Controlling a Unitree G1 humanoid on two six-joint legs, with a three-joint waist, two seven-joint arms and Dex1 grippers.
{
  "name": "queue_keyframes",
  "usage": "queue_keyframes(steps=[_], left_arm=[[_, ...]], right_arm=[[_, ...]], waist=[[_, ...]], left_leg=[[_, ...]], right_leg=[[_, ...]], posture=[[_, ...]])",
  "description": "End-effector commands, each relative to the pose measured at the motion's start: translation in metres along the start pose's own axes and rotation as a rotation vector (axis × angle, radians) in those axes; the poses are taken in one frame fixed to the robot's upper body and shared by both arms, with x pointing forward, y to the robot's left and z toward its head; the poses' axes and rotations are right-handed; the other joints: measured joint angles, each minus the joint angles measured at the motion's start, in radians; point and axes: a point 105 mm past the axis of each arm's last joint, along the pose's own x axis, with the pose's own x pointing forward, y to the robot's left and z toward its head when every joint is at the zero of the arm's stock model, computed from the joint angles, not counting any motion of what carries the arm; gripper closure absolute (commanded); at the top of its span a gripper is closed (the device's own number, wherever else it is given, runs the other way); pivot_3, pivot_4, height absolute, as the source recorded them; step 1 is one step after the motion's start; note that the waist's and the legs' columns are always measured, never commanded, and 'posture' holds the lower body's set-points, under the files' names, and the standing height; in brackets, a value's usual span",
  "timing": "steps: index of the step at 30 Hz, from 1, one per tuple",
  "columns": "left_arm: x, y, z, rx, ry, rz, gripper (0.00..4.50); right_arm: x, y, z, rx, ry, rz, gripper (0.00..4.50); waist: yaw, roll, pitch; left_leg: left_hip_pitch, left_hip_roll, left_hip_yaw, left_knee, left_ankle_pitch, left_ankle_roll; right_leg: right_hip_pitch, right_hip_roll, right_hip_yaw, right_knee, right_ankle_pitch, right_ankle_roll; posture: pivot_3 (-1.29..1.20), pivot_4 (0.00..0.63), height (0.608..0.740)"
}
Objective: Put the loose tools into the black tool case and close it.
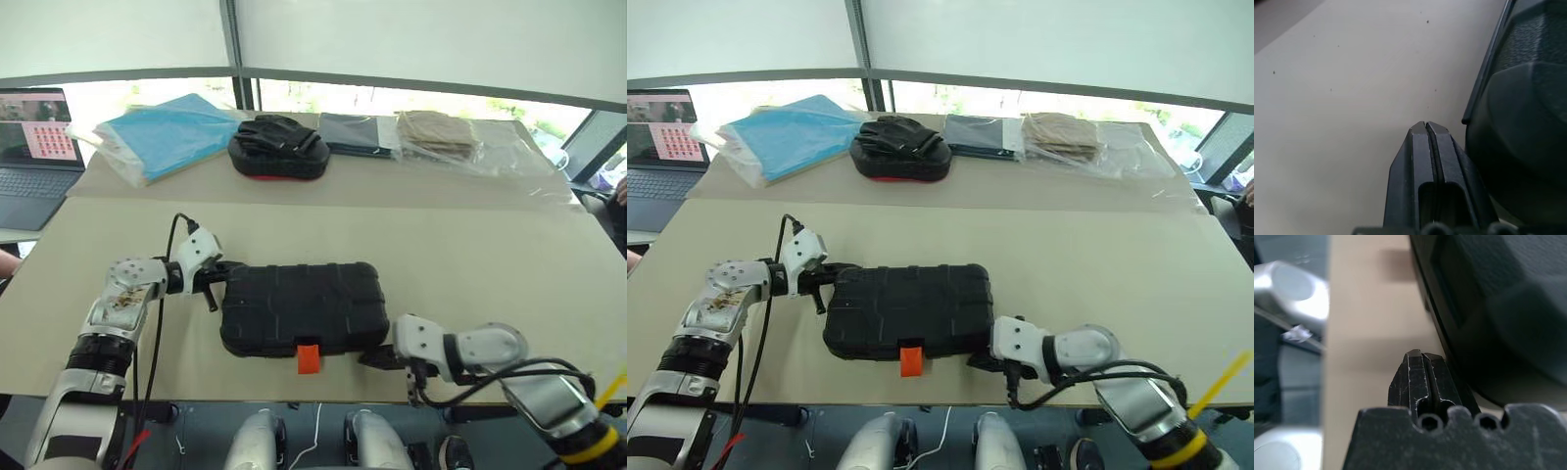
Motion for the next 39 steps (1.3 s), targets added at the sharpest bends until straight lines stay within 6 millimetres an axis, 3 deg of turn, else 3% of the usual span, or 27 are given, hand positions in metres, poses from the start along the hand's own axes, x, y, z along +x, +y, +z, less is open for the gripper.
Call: queue_keyframes(steps=[1,4,8,14,16,18,21,24,28,31,39], left_arm=[[-0.009,-0.010,-0.002,-0.047,0.002,-0.024,4.45],[-0.023,-0.012,-0.005,-0.121,-0.017,0.024,4.45],[-0.029,-0.026,-0.002,-0.160,-0.053,0.030,4.45],[-0.028,-0.040,0.015,-0.164,-0.088,0.042,4.45],[-0.031,-0.031,0.018,-0.152,-0.102,0.102,4.45],[-0.039,-0.017,0.022,-0.170,-0.130,0.164,4.45],[-0.050,-0.004,0.023,-0.165,-0.071,0.142,4.45],[-0.048,0.001,0.040,-0.156,-0.093,0.081,4.45],[-0.020,-0.011,0.071,-0.115,-0.148,-0.066,4.45],[0.003,-0.017,0.081,-0.065,-0.163,-0.102,4.45],[0.032,-0.024,0.082,-0.012,-0.155,-0.141,4.45]], right_arm=[[0.000,-0.032,0.002,-0.084,0.022,-0.139,4.50],[-0.002,-0.066,0.005,-0.105,0.014,-0.266,4.50],[-0.004,-0.094,0.009,-0.113,-0.013,-0.333,4.50],[-0.006,-0.113,0.007,-0.135,-0.010,-0.343,4.50],[-0.011,-0.115,0.007,-0.130,-0.018,-0.346,4.50],[-0.018,-0.112,0.008,-0.103,-0.034,-0.337,4.50],[-0.032,-0.091,0.011,-0.057,-0.072,-0.269,4.50],[-0.040,-0.072,0.013,-0.026,-0.082,-0.225,4.50],[-0.041,-0.048,0.020,0.012,-0.089,-0.168,4.50],[-0.035,-0.045,0.028,0.016,-0.098,-0.169,4.50],[-0.021,-0.049,0.028,0.014,-0.069,-0.144,4.50]], waist=[[-0.003,0.000,0.000],[-0.010,0.000,0.000],[-0.013,0.000,0.000],[-0.005,0.000,0.001],[-0.005,0.000,0.001],[-0.005,0.000,0.001],[0.002,0.000,0.001],[0.008,0.000,0.001],[0.012,0.000,0.001],[0.012,0.000,0.001],[0.005,0.000,0.001]], left_leg=[[0.000,0.000,0.000,0.000,0.000,0.000],[0.001,0.001,0.000,0.000,0.001,-0.001],[0.001,0.001,0.000,0.000,0.001,-0.002],[-0.001,0.001,0.000,0.000,0.001,-0.002],[-0.002,0.001,0.000,0.000,0.001,-0.001],[-0.002,0.001,0.000,0.000,0.001,-0.002],[-0.002,0.001,-0.001,0.000,0.001,-0.002],[-0.002,0.001,-0.001,0.000,0.001,-0.002],[-0.002,0.001,-0.001,0.000,0.001,-0.002],[-0.002,0.000,-0.001,0.001,0.001,-0.002],[-0.002,-0.001,-0.001,0.001,0.001,-0.002]], right_leg=[[0.000,0.000,0.000,0.000,0.000,0.000],[0.000,0.000,0.000,0.001,0.000,0.000],[0.000,0.000,0.000,0.002,0.001,-0.001],[-0.001,0.000,0.000,0.001,0.001,-0.001],[-0.001,0.000,0.000,0.001,0.001,-0.001],[-0.001,0.000,0.000,0.001,0.001,-0.001],[-0.001,0.001,-0.001,0.001,0.001,-0.001],[-0.001,0.001,-0.001,0.001,0.001,-0.001],[0.000,0.001,0.000,0.000,0.001,0.000],[0.000,0.001,0.000,0.000,0.001,0.000],[-0.001,0.005,0.002,0.000,0.001,-0.001]], posture=[[0.00,0.150,0.740],[0.00,0.150,0.740],[0.00,0.150,0.740],[0.00,0.150,0.740],[0.00,0.150,0.740],[0.00,0.150,0.740],[0.00,0.150,0.740],[0.00,0.150,0.740],[0.00,0.150,0.740],[0.00,0.150,0.740],[0.00,0.150,0.740]])
